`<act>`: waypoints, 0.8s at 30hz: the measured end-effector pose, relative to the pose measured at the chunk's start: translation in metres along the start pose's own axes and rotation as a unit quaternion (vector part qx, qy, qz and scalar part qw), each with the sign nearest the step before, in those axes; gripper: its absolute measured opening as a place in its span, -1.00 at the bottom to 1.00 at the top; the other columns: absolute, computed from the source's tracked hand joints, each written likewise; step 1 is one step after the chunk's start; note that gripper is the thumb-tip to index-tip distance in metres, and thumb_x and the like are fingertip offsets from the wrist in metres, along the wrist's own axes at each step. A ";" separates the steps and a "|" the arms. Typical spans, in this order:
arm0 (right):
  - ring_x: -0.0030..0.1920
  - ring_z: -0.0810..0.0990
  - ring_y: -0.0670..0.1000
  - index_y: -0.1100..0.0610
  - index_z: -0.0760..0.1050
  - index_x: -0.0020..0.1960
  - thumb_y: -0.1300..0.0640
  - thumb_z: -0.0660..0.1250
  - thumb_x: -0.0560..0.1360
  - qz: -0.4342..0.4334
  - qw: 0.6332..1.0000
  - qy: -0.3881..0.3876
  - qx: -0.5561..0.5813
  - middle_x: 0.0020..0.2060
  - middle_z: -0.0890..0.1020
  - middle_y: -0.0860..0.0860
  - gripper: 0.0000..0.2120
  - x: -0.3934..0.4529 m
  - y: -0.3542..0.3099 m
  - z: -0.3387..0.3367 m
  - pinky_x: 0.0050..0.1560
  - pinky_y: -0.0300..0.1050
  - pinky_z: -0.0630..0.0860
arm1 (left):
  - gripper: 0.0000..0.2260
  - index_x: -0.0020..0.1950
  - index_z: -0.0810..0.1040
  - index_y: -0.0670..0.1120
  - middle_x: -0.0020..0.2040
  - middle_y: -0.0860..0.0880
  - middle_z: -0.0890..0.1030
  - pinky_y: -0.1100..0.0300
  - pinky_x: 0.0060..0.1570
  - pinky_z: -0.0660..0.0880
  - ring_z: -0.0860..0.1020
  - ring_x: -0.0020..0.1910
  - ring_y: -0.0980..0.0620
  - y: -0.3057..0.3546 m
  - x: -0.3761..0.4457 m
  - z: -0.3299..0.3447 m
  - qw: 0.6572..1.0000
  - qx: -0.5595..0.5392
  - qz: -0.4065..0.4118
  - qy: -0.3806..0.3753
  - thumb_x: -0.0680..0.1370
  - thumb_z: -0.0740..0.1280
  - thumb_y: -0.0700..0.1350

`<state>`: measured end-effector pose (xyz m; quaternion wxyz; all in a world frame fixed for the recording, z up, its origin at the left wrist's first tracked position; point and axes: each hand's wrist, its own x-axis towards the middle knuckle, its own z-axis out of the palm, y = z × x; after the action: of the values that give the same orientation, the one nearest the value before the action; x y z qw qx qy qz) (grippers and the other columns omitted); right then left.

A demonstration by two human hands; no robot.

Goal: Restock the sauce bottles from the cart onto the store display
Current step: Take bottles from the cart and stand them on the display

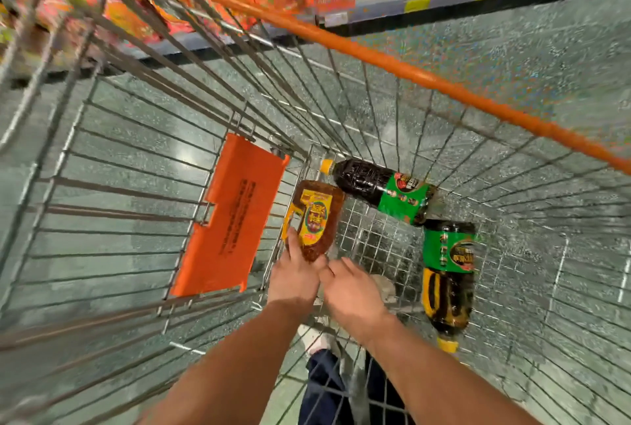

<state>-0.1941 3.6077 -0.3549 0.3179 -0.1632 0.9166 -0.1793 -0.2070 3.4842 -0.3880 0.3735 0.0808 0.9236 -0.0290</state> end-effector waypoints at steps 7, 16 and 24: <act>-0.08 0.60 0.10 0.17 0.55 -0.01 0.36 0.28 0.26 0.061 0.994 0.072 0.047 -0.13 0.59 0.08 -0.68 -0.035 -0.019 -0.056 -0.13 -0.05 0.61 | -0.63 0.38 0.43 -0.19 0.52 -0.35 0.06 -0.07 0.25 0.42 0.38 0.31 -0.27 0.015 -0.025 -0.081 0.999 0.002 -0.004 -0.042 0.60 0.09 -0.25; 0.21 0.45 0.19 0.27 0.38 0.34 0.34 0.17 0.52 0.088 0.996 0.014 -0.019 0.20 0.47 0.20 -0.62 -0.073 -0.037 -0.085 0.24 0.11 0.45 | -0.74 0.21 0.55 -0.11 0.17 -0.13 0.60 0.01 0.13 0.51 0.58 0.14 -0.14 0.036 -0.083 -0.109 0.998 0.005 0.012 -0.055 0.64 0.12 -0.25; 0.25 0.41 0.21 0.30 0.39 0.30 0.27 0.22 0.53 0.104 0.994 0.007 -0.041 0.21 0.44 0.21 -0.65 -0.123 -0.048 -0.118 0.20 0.10 0.45 | -0.76 0.26 0.41 -0.17 0.15 -0.17 0.58 0.00 0.08 0.50 0.59 0.12 -0.18 0.050 -0.126 -0.145 0.996 0.032 0.078 -0.003 0.61 0.12 -0.22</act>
<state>-0.1688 3.6426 -0.1831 0.3212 -0.0790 0.9374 -0.1087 -0.2088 3.5337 -0.1960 0.3744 0.1641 0.9121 -0.0298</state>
